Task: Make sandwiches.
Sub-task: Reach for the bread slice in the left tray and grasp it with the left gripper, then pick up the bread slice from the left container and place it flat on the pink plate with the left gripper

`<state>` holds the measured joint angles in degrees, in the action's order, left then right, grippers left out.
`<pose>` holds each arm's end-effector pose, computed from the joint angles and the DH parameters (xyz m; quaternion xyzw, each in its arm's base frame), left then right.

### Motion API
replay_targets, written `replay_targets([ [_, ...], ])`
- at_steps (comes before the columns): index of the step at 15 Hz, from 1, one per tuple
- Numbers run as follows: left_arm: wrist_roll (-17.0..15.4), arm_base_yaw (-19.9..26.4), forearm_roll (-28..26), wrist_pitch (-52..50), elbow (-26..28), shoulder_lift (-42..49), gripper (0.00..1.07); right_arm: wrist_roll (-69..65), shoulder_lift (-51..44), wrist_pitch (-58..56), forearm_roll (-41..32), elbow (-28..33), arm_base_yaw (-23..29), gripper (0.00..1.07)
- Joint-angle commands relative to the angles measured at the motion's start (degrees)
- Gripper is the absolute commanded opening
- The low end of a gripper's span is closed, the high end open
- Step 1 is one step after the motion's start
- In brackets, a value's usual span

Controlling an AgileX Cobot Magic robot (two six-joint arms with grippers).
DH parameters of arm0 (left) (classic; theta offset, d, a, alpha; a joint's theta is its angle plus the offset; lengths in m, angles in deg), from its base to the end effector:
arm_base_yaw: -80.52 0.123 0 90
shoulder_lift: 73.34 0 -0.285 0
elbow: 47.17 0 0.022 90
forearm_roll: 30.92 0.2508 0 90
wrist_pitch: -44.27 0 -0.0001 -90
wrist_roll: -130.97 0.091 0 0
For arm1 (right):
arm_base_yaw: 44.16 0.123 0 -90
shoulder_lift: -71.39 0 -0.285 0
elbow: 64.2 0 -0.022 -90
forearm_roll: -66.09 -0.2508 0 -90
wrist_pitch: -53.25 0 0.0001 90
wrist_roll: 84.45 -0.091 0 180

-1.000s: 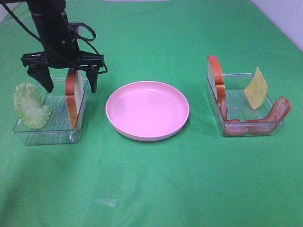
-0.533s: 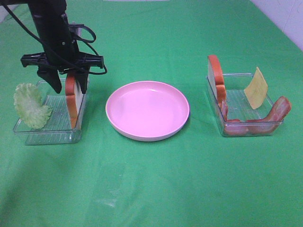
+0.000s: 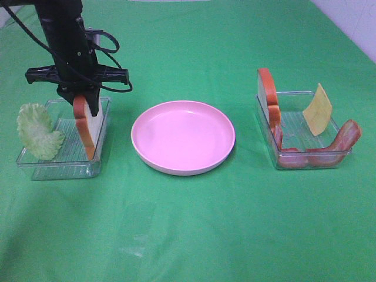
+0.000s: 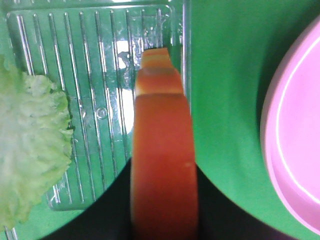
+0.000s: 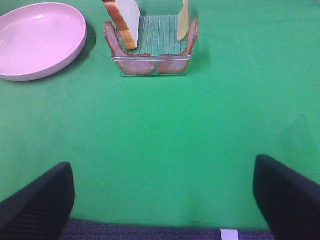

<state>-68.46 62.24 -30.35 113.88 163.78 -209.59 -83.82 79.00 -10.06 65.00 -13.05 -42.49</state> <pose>0.4385 -0.1440 0.1845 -0.0085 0.9990 -0.0099 0.0436 -0.0025 0.0015 0.2612 -0.0179 0.8747 0.0139 0.4841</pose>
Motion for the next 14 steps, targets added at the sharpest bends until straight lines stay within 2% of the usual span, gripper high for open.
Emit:
replay_targets([
  [1,-1.8,-0.1,0.7,6.0,1.4,0.1,0.08,-0.2,-1.6,0.2,-0.2,0.2,-0.2,0.94],
  [3,-3.2,-0.1,0.4,6.0,2.9,1.3,0.08,-0.2,-1.6,0.2,-0.2,0.2,-0.2,0.94],
  [5,-3.2,-0.1,-0.2,5.9,3.3,3.3,0.08,-0.2,-1.6,0.2,-0.2,0.2,-0.2,0.94],
  [8,-2.5,-0.1,-4.4,5.9,3.3,6.2,0.08,-0.2,-1.6,0.2,-0.2,0.2,-0.2,0.94],
  [10,-2.0,-0.1,-4.7,5.9,3.3,8.0,0.08,-0.2,-1.6,0.2,-0.2,0.2,-0.2,0.94],
  [11,0.7,-0.1,-5.4,5.8,3.5,10.1,0.08,-0.2,-1.6,0.2,-0.2,0.2,-0.2,0.94],
  [14,3.6,-0.1,-8.1,4.5,3.6,11.2,0.08,-0.2,-1.6,0.2,-0.2,0.2,-0.2,0.94],
])
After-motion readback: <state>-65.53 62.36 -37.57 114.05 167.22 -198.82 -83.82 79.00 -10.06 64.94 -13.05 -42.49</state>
